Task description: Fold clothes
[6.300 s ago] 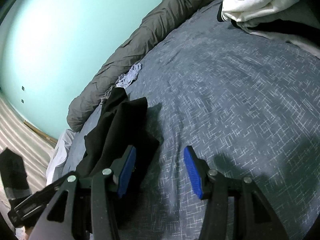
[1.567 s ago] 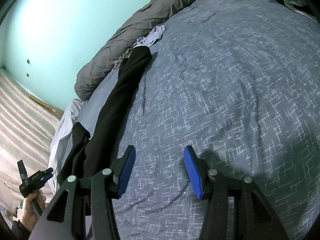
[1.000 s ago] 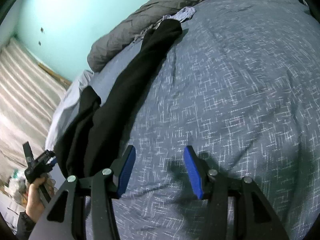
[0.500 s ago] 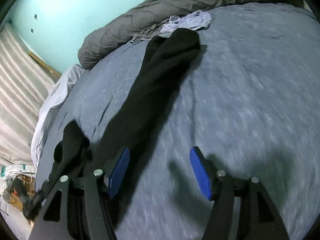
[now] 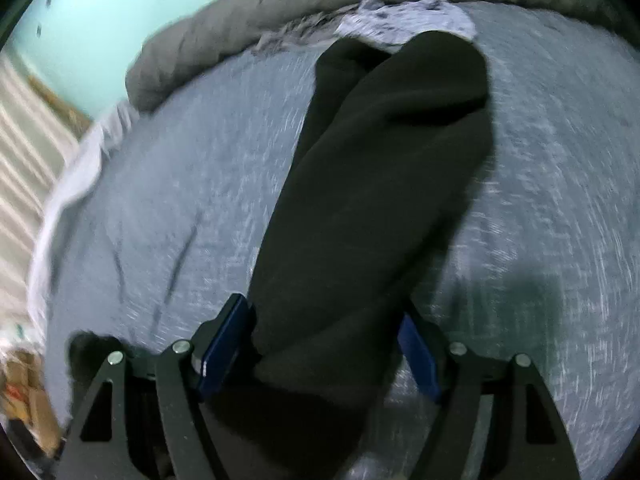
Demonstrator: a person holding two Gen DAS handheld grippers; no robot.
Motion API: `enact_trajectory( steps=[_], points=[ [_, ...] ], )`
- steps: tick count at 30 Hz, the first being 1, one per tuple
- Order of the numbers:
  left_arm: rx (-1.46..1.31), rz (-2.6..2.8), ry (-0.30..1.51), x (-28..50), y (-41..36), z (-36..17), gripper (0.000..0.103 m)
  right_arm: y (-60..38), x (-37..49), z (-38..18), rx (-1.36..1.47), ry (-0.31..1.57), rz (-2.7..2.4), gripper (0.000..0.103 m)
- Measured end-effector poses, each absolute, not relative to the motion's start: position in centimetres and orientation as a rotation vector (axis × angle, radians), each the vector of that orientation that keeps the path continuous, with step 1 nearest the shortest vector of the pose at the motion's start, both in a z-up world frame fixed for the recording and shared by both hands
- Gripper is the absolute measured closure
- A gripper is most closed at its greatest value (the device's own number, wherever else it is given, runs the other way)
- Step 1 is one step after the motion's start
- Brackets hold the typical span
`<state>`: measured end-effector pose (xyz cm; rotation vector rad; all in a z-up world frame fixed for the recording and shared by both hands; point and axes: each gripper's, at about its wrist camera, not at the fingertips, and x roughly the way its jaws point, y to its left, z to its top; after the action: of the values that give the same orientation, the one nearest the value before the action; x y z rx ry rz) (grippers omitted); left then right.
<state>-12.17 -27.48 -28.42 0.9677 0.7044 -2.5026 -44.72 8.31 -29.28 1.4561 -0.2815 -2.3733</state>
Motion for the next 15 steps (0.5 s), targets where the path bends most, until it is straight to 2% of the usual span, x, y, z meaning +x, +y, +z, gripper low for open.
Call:
enact_trajectory(
  steps=[1, 2, 4, 7, 15],
  points=[
    [0.964, -2.502, 0.704, -12.1, -27.6, -28.4, 0.033, 8.0, -44.5, -29.2, 1.448, -0.248, -2.382, 0.049],
    [0.96, -2.501, 0.704, -12.1, -27.7, -28.4, 0.033, 7.6, -44.4, -29.1, 1.44, -0.215, -2.39, 0.054],
    [0.956, -2.5, 0.709, -12.0, -27.8, -28.4, 0.033, 7.5, -43.7, -28.4, 1.428, -0.176, -2.397, 0.076],
    [0.954, -2.501, 0.706, -11.9, -27.8, -28.3, 0.033, 8.0, -42.9, -26.7, 1.409, -0.146, -2.413, 0.082],
    [0.895, -2.508, 0.736, -11.0, -27.7, -27.2, 0.033, 13.4, -38.0, -18.5, 1.378, -0.095, -2.469, 0.083]
  ],
)
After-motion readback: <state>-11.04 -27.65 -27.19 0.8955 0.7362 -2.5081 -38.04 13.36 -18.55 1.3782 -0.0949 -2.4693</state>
